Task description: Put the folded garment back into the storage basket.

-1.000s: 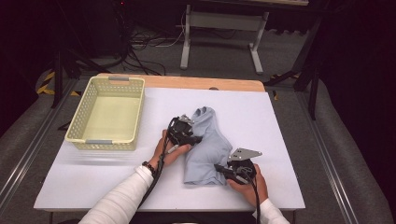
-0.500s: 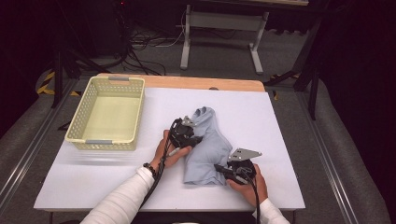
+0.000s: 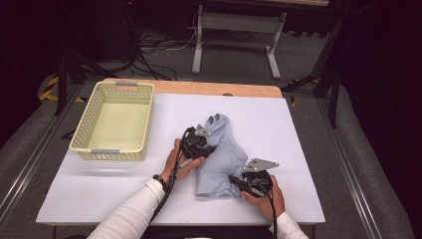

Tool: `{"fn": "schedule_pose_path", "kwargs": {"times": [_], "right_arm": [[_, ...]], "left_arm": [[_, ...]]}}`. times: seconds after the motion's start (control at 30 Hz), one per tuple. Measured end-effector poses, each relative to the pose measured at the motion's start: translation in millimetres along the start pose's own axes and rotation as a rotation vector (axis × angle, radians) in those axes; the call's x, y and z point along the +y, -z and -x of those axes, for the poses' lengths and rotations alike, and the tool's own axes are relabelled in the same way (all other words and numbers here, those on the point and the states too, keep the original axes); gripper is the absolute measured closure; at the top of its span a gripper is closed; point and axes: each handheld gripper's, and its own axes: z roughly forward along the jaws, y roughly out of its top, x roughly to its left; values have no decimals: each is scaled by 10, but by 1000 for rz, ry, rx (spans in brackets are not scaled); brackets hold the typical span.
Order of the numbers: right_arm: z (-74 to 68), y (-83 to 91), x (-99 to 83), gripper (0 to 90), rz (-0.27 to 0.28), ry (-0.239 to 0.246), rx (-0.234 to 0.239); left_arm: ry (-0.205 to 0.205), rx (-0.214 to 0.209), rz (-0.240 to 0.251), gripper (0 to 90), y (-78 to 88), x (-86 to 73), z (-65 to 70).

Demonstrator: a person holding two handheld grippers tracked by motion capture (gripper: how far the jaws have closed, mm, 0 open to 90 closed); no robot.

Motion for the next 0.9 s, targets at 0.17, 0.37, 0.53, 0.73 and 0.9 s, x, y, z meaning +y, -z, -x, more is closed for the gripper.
{"fn": "schedule_pose_path", "kwargs": {"times": [0.17, 0.37, 0.53, 0.73, 0.9], "right_arm": [[4, -1, 2, 741, -1, -1, 4], [-5, 2, -3, 740, 3, 2, -2], [-5, 6, -4, 745, 5, -2, 0], [-14, 18, -4, 757, 14, 4, -1], [-20, 42, 7, 765, 30, 10, -1]], "left_arm": [[1, 3, 1, 700, 1, -5, 12], [-15, 14, 5, 703, 0, -2, 21], [-33, 34, 7, 720, 7, 0, 50], [-40, 40, 16, 738, 21, 6, 59], [-60, 48, 25, 745, 48, 24, 73]]}}
